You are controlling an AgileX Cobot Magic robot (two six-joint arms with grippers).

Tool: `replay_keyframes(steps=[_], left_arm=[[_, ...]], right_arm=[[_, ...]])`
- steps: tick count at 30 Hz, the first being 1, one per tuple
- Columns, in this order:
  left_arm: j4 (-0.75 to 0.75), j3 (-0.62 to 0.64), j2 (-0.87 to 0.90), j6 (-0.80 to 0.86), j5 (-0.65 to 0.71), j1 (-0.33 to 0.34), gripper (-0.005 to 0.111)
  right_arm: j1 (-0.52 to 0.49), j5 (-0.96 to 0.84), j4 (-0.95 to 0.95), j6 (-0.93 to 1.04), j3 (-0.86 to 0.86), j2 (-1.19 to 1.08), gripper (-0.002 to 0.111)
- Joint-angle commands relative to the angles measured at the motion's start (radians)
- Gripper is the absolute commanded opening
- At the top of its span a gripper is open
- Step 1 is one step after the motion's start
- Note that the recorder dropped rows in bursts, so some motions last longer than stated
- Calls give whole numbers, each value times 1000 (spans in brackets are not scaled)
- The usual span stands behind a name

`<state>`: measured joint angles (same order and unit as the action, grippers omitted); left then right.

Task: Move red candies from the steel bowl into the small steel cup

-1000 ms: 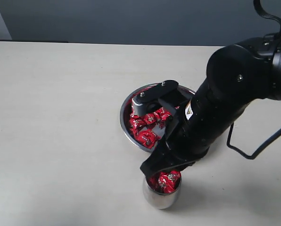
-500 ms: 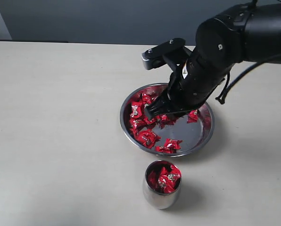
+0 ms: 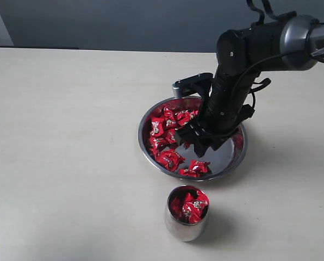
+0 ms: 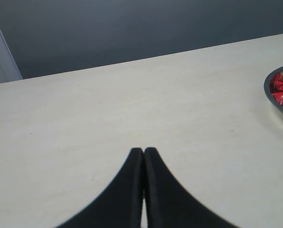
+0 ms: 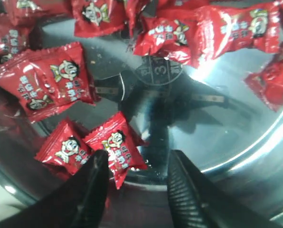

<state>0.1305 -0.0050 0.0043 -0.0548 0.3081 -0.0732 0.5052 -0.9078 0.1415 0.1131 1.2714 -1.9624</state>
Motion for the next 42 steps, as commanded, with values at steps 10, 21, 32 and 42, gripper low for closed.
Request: replay_keyframes(steps=[10, 21, 32, 42], left_arm=[[2, 5, -4, -6, -7, 2, 0], [2, 5, -4, -6, -7, 2, 0], [2, 5, -4, -6, -7, 2, 0], [2, 5, -4, -6, -7, 2, 0]], right_arm=[[-5, -23, 39, 28, 10, -37, 41], [-5, -51, 48, 33, 10, -37, 41], [-5, -39, 52, 33, 10, -37, 41], [-5, 180, 44, 21, 10, -37, 41]])
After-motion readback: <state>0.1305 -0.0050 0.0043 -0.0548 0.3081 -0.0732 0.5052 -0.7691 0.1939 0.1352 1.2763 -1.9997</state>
